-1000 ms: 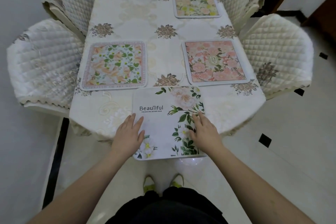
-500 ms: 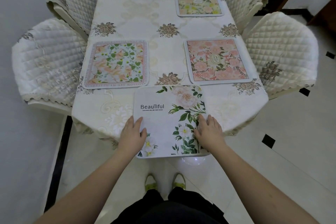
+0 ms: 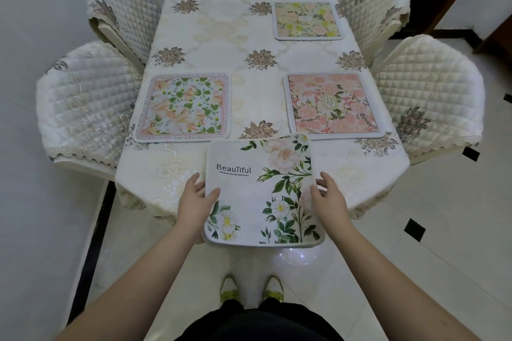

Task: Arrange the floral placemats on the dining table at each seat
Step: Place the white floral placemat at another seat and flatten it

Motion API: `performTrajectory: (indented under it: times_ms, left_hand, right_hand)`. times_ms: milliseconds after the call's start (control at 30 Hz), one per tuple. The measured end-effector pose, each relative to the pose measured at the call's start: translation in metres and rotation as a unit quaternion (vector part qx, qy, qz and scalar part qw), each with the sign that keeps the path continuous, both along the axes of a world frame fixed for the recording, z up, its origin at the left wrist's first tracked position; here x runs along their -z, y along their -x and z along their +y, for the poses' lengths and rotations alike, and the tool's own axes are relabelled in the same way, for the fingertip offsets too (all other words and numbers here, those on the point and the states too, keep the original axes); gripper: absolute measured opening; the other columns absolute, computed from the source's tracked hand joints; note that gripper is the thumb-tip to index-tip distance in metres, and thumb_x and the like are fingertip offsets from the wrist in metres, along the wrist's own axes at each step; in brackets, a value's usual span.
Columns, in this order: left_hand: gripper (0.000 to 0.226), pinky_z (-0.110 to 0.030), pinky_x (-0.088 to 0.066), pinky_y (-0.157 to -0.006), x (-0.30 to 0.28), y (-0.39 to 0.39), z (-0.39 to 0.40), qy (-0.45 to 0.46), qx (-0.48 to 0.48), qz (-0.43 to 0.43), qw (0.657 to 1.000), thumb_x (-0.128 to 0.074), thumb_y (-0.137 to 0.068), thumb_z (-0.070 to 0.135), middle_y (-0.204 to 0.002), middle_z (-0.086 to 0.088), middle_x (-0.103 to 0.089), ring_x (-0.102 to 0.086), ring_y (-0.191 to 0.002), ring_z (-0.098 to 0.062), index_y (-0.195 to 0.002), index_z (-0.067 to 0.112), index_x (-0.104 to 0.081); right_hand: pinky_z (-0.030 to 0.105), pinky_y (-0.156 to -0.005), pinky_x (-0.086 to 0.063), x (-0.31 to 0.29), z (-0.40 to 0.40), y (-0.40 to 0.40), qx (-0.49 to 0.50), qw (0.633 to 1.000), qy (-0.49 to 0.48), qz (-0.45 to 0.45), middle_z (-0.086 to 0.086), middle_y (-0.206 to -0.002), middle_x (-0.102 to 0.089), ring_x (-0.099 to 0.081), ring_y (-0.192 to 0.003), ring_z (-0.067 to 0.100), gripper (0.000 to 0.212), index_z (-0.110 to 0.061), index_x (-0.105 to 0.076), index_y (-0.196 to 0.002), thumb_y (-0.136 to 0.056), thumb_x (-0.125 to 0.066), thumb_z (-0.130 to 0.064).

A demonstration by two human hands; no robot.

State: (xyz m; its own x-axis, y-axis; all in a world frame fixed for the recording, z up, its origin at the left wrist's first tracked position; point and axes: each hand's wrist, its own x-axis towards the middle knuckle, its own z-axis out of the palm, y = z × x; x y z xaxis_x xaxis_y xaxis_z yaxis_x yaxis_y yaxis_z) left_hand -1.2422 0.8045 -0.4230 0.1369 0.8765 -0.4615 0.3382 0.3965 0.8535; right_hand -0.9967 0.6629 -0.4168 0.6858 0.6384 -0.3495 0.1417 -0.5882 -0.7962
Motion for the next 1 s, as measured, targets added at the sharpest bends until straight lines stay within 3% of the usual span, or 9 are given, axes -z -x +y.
performTrajectory:
  times_ms: [67,167,333,500,600,767,867,1000]
  left_hand:
    - [0.035,-0.051,-0.054,-0.091,0.004,0.003,0.005,0.077,-0.012,-0.035,0.996,-0.068,-0.089,0.012,-0.115,-0.006,-0.070,-0.070,-0.095,-0.026,-0.123,0.012,-0.059]
    - [0.010,-0.053,-0.055,-0.088,-0.001,0.004,0.004,0.063,-0.016,-0.028,0.997,-0.064,-0.089,0.006,-0.098,-0.012,-0.074,-0.071,-0.091,-0.033,-0.096,0.013,-0.068]
    - [0.012,-0.053,-0.055,-0.088,-0.015,0.007,0.006,0.039,-0.038,-0.054,0.997,-0.064,-0.089,0.006,-0.098,-0.012,-0.075,-0.071,-0.093,-0.033,-0.099,0.011,-0.069]
    - [0.013,-0.039,-0.059,-0.072,-0.042,0.014,0.010,0.014,-0.052,-0.098,0.994,-0.061,-0.093,0.005,-0.097,-0.013,-0.075,-0.072,-0.083,-0.029,-0.104,0.008,-0.066]
    - [0.012,-0.040,-0.060,-0.072,-0.057,0.022,0.011,-0.001,-0.061,-0.117,0.991,-0.060,-0.094,0.006,-0.096,-0.013,-0.075,-0.072,-0.083,-0.030,-0.102,0.008,-0.067]
    - [0.014,-0.031,-0.057,-0.057,-0.078,0.040,0.006,-0.014,-0.117,-0.137,0.984,-0.057,-0.095,0.005,-0.090,-0.014,-0.075,-0.073,-0.073,-0.025,-0.105,0.004,-0.066]
    - [0.016,-0.031,-0.056,-0.056,-0.086,0.060,0.004,-0.024,-0.143,-0.136,0.980,-0.057,-0.095,0.007,-0.088,-0.015,-0.075,-0.073,-0.072,-0.026,-0.107,0.001,-0.065]
    - [0.011,-0.029,-0.055,-0.054,-0.102,0.090,0.000,-0.044,-0.162,-0.139,0.976,-0.058,-0.095,0.007,-0.076,-0.008,-0.075,-0.072,-0.064,-0.022,-0.100,0.004,-0.067]
  right_hand:
    - [0.037,-0.091,-0.051,0.001,0.002,-0.005,0.011,0.999,-0.002,0.039,-0.001,-0.122,-0.065,-0.062,-0.104,0.016,0.040,-0.017,-0.052,-0.137,-0.097,-0.051,-0.019]
    - [0.045,-0.091,-0.055,0.000,0.001,-0.009,0.013,0.995,-0.034,0.093,-0.006,-0.104,-0.074,-0.069,-0.096,0.015,0.030,-0.018,-0.068,-0.118,-0.092,-0.055,-0.009]
    - [0.038,-0.086,-0.057,-0.019,0.003,-0.011,0.029,0.988,-0.090,0.118,-0.006,-0.100,-0.074,-0.070,-0.093,0.013,0.030,-0.022,-0.069,-0.112,-0.092,-0.056,-0.004]
    - [0.035,-0.081,-0.057,-0.047,0.015,-0.016,0.028,0.974,-0.150,0.165,-0.002,-0.097,-0.075,-0.071,-0.092,0.018,0.032,-0.025,-0.071,-0.100,-0.091,-0.055,0.001]
    - [0.033,-0.076,-0.057,-0.063,0.025,-0.013,0.011,0.966,-0.175,0.191,-0.003,-0.093,-0.076,-0.072,-0.088,0.018,0.028,-0.022,-0.070,-0.102,-0.093,-0.055,0.000]
    - [0.037,-0.079,-0.057,-0.080,0.041,-0.001,-0.030,0.959,-0.195,0.201,-0.003,-0.091,-0.076,-0.072,-0.087,0.018,0.026,-0.025,-0.070,-0.101,-0.092,-0.061,-0.003]
    - [0.037,-0.078,-0.058,-0.091,0.051,0.011,-0.065,0.955,-0.203,0.206,-0.007,-0.088,-0.076,-0.072,-0.083,0.015,0.025,-0.029,-0.069,-0.096,-0.092,-0.062,-0.005]
    - [0.044,-0.084,-0.057,-0.100,0.063,0.032,-0.083,0.950,-0.199,0.225,-0.001,-0.097,-0.076,-0.072,-0.093,0.024,0.021,-0.027,-0.069,-0.100,-0.093,-0.063,-0.008]
